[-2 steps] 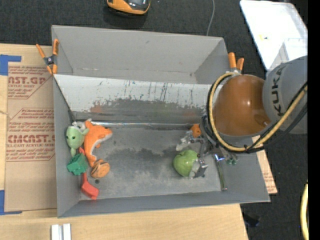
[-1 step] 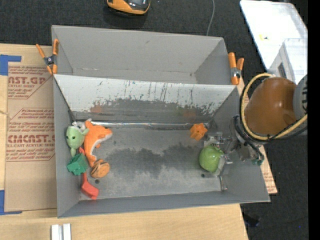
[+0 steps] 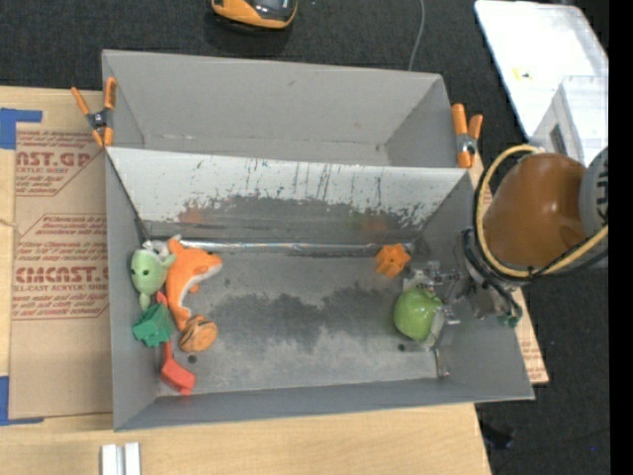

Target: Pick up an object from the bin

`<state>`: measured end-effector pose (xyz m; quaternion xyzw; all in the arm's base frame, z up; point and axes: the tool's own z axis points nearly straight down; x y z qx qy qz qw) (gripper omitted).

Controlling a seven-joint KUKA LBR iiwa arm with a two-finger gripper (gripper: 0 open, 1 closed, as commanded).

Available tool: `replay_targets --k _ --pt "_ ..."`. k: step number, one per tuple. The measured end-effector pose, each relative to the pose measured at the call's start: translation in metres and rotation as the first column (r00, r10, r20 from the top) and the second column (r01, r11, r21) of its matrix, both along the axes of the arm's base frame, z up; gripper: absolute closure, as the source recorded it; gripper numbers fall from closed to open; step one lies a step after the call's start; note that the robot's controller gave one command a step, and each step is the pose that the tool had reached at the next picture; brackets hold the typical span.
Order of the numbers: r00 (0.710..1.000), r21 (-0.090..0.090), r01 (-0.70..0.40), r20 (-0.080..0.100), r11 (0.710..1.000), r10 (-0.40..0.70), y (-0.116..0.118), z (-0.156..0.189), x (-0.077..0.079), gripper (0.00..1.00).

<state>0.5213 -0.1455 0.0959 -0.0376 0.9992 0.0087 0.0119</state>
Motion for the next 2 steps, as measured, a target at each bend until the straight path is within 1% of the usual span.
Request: replay_targets --k 1,2 --pt "0.997 -0.001 0.073 0.008 0.997 -0.073 0.067 -0.020 -0.004 1.00" --pt "0.989 0.007 0.145 0.011 0.989 -0.145 0.048 -0.022 -0.016 1.00"
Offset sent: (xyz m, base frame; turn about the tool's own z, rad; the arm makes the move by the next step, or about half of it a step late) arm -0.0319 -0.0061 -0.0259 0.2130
